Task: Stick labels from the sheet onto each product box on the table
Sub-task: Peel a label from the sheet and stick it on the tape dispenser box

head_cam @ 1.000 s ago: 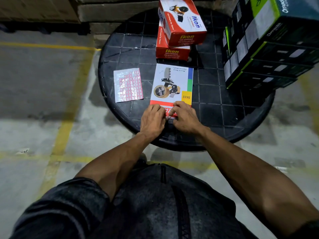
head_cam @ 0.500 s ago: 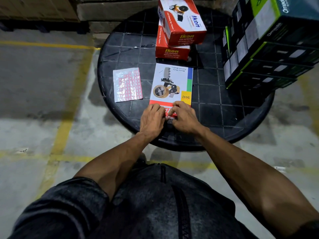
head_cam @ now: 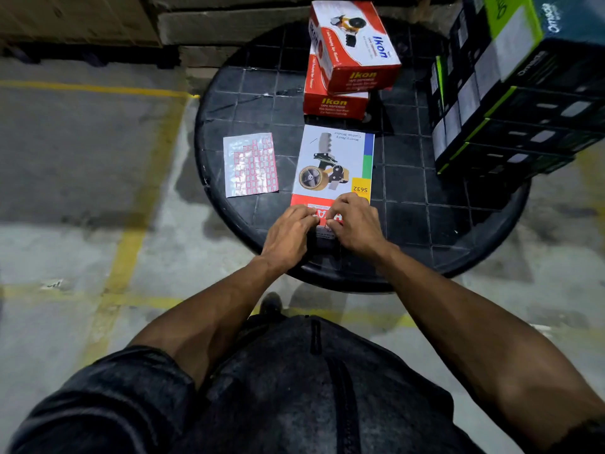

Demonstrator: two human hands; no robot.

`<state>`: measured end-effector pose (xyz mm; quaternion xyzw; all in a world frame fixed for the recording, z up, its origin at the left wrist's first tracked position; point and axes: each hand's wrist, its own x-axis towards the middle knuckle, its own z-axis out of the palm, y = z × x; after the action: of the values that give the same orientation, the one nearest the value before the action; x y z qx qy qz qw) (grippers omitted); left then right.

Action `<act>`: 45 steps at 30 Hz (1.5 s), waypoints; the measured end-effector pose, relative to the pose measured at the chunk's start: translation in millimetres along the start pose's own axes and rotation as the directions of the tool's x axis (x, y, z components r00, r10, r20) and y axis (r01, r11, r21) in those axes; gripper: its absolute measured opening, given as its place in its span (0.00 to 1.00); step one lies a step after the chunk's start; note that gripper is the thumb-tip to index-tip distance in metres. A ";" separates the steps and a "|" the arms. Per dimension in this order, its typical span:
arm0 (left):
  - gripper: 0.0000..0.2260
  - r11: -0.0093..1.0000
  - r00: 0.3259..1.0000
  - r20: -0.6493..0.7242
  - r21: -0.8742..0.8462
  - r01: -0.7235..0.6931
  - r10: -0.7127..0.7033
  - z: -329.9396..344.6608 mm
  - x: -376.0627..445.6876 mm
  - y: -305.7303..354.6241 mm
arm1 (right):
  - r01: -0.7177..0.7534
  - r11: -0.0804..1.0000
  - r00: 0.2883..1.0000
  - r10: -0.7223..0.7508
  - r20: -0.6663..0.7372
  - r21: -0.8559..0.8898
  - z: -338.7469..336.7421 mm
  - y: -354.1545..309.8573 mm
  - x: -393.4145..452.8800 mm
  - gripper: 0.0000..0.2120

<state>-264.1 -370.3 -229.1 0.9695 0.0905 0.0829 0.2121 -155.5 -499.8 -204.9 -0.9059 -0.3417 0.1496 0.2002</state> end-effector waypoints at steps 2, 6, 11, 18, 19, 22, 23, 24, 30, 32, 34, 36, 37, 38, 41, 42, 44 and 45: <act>0.15 1.000 1.000 0.006 -0.003 -0.011 0.011 -0.7 -0.5 -2.1 | -0.005 1.000 1.000 0.005 -0.005 -0.011 0.6 -0.9 2.2 0.03; 0.17 1.000 0.999 0.034 0.004 -0.021 0.020 -2.6 -0.8 -3.0 | -0.010 1.000 1.000 0.010 -0.013 -0.024 1.3 -1.1 3.9 0.04; 0.19 0.999 0.999 0.036 0.014 -0.039 0.038 -3.2 -1.6 -3.0 | 0.061 0.997 0.998 -0.061 -0.001 -0.052 0.1 4.0 -0.6 0.09; 0.10 0.997 0.997 -0.030 0.024 -0.073 0.074 2.0 -0.2 -7.3 | 0.122 0.988 0.992 -0.123 0.000 -0.095 0.4 11.2 -4.2 0.11; 0.09 0.997 0.996 -0.038 0.025 -0.074 0.075 2.6 0.0 -7.4 | 0.111 0.990 0.993 -0.113 -0.023 -0.089 1.9 10.3 -3.5 0.09; 0.12 0.991 0.993 -0.053 0.083 -0.104 0.108 6.1 0.6 -9.3 | 0.079 0.995 0.995 -0.083 -0.060 -0.063 4.9 8.6 -0.8 0.08; 0.13 0.989 0.991 -0.056 0.095 -0.113 0.118 6.3 0.9 -9.5 | 0.075 0.995 0.995 -0.079 -0.063 -0.059 5.3 8.9 0.0 0.07; 0.14 0.987 0.991 -0.053 0.107 -0.118 0.125 6.1 1.6 -9.5 | 0.071 0.996 0.995 -0.075 -0.062 -0.060 5.5 9.5 0.8 0.07; 0.11 0.977 0.984 -0.075 0.153 -0.151 0.163 7.7 2.5 -9.8 | 0.068 0.995 0.996 -0.072 -0.054 -0.071 6.2 9.7 1.2 0.08; 0.11 0.970 0.978 -0.083 0.169 -0.176 0.192 7.8 2.5 -11.8 | 0.079 0.994 0.996 -0.082 -0.044 -0.073 6.2 10.7 -0.5 0.08; 0.11 0.956 0.968 -0.078 0.199 -0.218 0.237 6.2 3.8 -13.2 | 0.084 0.993 0.996 -0.087 -0.031 -0.084 5.5 11.1 -0.8 0.08; 0.11 0.941 0.959 -0.067 0.224 -0.256 0.276 3.6 5.5 -13.3 | 0.082 0.993 0.996 -0.085 -0.029 -0.088 5.0 10.5 -0.2 0.08; 0.11 0.936 0.957 -0.060 0.232 -0.264 0.285 2.1 5.9 -12.7 | 0.080 0.992 0.996 -0.082 -0.025 -0.094 4.9 9.8 -0.1 0.08; 0.11 0.934 0.956 -0.058 0.238 -0.266 0.287 1.2 5.9 -12.1 | 0.077 0.992 0.997 -0.079 -0.019 -0.102 5.1 8.9 -0.3 0.09; 0.11 0.937 0.959 -0.065 0.240 -0.254 0.276 0.6 5.0 -10.3 | 0.068 0.991 0.998 -0.069 -0.005 -0.114 5.6 7.7 -0.4 0.09; 0.12 0.937 0.960 -0.066 0.243 -0.249 0.272 1.2 5.0 -10.4 | 0.063 0.991 0.998 -0.063 0.000 -0.114 5.6 7.5 -0.4 0.09; 0.12 0.938 0.963 -0.064 0.249 -0.239 0.262 1.8 5.0 -10.3 | 0.056 0.992 0.998 -0.056 0.004 -0.113 5.3 6.5 -0.1 0.09; 0.13 0.940 0.965 -0.060 0.249 -0.232 0.254 1.9 5.1 -10.3 | 0.052 0.993 0.999 -0.052 0.004 -0.108 5.1 6.1 0.1 0.09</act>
<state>-260.3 -360.7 -234.6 0.9869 -0.0112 0.1412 0.0771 -154.0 -502.6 -212.2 -0.9061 -0.3730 0.1262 0.1544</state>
